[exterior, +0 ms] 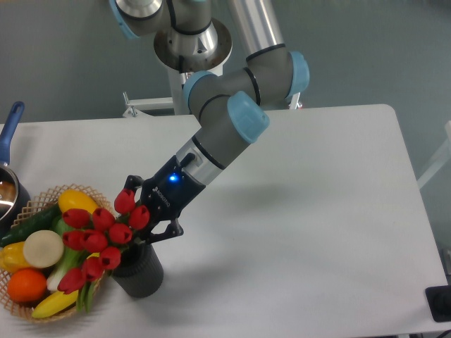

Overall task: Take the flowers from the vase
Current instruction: 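Lift the gripped tulips upward out of the vase, then raise the tulip bunch higher, clearing the vase rim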

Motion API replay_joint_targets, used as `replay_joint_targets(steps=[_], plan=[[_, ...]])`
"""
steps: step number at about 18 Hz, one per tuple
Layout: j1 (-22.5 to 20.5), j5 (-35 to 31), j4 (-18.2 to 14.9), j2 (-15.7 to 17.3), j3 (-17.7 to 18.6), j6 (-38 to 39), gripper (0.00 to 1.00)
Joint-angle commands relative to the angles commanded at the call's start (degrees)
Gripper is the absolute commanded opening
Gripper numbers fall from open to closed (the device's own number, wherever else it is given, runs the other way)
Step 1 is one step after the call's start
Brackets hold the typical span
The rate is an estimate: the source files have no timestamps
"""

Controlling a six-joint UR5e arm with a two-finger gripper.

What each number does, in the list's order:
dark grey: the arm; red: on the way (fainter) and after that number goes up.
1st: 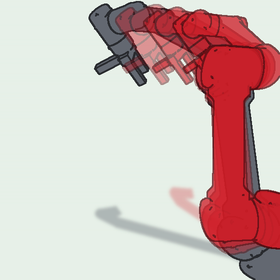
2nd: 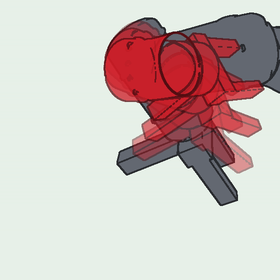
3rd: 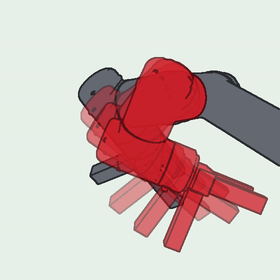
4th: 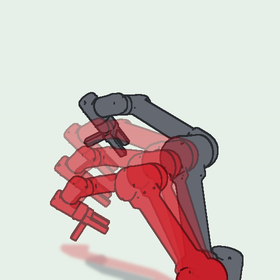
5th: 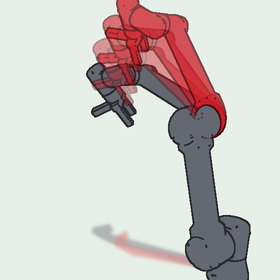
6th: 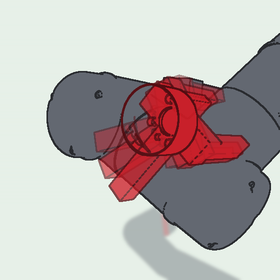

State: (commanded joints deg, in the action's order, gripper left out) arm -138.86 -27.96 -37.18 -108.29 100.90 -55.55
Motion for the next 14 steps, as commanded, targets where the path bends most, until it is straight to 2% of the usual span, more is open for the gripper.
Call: replay_joint_targets(steps=[9, 14], plan=[[-2.5, 6.8, 0.0, 2.9, -0.7, 3.3, 0.36], [-3.6, 8.3, 0.0, 3.7, -1.5, 5.0, 0.36]])
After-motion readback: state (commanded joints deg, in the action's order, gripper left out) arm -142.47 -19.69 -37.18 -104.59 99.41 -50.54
